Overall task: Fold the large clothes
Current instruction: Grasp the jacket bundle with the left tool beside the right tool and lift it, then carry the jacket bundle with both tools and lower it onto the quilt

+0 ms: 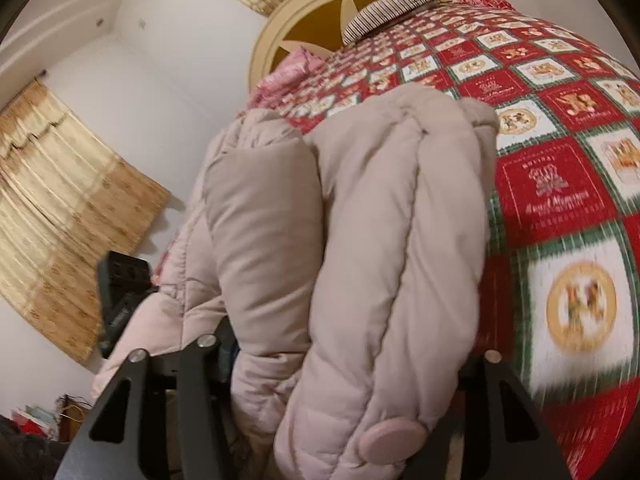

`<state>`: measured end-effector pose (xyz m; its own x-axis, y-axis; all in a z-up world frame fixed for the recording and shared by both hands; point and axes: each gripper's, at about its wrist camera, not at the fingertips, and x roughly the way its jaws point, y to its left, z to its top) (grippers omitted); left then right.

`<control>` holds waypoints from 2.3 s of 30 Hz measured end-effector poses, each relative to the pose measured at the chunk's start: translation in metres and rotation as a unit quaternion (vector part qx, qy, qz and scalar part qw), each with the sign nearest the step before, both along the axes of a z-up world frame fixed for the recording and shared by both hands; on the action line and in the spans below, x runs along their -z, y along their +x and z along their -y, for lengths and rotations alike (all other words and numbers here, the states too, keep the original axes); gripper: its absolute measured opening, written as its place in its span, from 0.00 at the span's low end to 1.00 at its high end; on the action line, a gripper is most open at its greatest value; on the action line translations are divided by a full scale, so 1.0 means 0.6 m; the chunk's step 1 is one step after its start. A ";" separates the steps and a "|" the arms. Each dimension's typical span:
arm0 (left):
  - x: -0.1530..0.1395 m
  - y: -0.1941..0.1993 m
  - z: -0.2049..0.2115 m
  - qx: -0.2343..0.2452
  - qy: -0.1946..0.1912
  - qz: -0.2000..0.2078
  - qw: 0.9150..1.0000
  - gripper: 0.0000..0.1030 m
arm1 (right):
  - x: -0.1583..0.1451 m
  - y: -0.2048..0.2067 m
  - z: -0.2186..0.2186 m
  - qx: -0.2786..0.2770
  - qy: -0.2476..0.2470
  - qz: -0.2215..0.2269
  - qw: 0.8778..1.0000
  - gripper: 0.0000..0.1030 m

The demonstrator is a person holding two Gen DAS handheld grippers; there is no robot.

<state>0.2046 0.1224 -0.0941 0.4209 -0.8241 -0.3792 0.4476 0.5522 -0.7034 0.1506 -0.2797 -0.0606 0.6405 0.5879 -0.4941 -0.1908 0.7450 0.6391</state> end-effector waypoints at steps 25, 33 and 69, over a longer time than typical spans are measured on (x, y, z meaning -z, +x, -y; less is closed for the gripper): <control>-0.151 -0.016 0.443 0.225 -0.017 0.074 0.972 0.66 | -0.147 -0.190 0.290 0.190 -0.038 0.133 0.972 0.50; -0.103 0.009 0.629 0.208 0.136 0.083 0.965 0.66 | -0.040 -0.130 0.441 0.257 -0.010 0.063 0.964 0.50; -0.032 0.036 0.696 0.059 0.325 0.164 0.930 0.99 | -0.103 -0.119 0.444 0.372 -0.262 -0.026 0.890 0.53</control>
